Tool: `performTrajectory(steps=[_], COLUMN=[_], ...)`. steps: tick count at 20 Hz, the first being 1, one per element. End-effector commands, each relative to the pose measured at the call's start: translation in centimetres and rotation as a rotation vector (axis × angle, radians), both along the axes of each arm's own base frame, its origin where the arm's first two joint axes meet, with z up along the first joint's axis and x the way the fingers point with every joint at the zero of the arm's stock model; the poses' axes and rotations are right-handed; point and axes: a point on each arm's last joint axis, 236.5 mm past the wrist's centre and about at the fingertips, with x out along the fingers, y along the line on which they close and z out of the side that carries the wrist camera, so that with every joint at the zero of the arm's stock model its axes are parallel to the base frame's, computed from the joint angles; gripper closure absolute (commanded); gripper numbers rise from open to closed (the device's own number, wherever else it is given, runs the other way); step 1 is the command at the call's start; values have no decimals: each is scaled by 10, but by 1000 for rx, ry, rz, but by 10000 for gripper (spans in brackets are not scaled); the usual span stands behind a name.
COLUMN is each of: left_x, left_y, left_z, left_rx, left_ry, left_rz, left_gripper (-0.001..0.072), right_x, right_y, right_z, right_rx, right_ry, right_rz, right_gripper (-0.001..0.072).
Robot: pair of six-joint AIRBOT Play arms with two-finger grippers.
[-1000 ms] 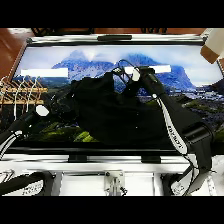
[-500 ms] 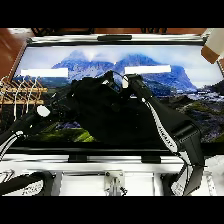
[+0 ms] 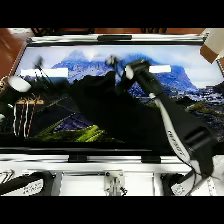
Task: Fold the shirts.
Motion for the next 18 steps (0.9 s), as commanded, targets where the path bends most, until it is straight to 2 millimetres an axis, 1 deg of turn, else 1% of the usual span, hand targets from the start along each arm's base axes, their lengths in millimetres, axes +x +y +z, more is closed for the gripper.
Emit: performTrajectory(steps=[1, 2, 3, 4, 5, 6, 7, 8, 9, 10, 11, 12, 13, 14, 15, 16, 17, 18], left_x=[25, 11, -15, -45, -77, -102, -119, -124, -121, -114, -105, -99, -93, -89, -90, -101, -117, -138], left_y=[32, 36, 36, 34, 31, 30, 26, 24, 24, 21, 19, 16, 13, 10, 5, -1, -6, -10], left_z=[211, 284, 356, 408, 447, 464, 465, 449, 418, 380, 329, 279, 225, 176, 120, 64, 15, -31], left_rx=[-90, -134, -163, -164, -161, -158, -129, -93, -57, -35, -5, 14, 37, 70, 117, 167, 221, 275], left_ry=[-411, -567, -730, -861, -965, -1015, -1024, -982, -895, -784, -638, -495, -355, -248, -129, -10, 96, 194], left_rz=[69, 73, 65, 52, 40, 33, 15, 2, -9, -29, -60, -96, -124, -143, -169, -209, -253, -296], left_gripper=[654, 653, 653, 653, 653, 653, 654, 653, 654, 654, 654, 654, 654, 654, 654, 654, 655, 655], right_x=[34, 18, -11, -42, -75, -100, -118, -130, -138, -146, -157, -170, -181, -193, -208, -223, -243, -263], right_y=[-36, -46, -61, -78, -96, -112, -130, -145, -160, -171, -178, -179, -169, -153, -138, -135, -139, -148], right_z=[240, 317, 389, 438, 471, 483, 477, 457, 418, 371, 313, 259, 205, 156, 102, 54, 5, -32], right_rx=[172, 271, 377, 469, 535, 544, 512, 479, 430, 364, 284, 233, 191, 190, 190, 171, 144, 101], right_ry=[-637, -817, -988, -1090, -1138, -1134, -1078, -976, -822, -656, -461, -283, -124, 8, 138, 237, 327, 394], right_rz=[-99, -108, -113, -130, -154, -178, -217, -274, -354, -422, -479, -540, -543, -520, -505, -520, -568, -606], right_gripper=[615, 615, 615, 615, 615, 615, 615, 615, 615, 616, 615, 615, 615, 615, 615, 615, 615, 615])
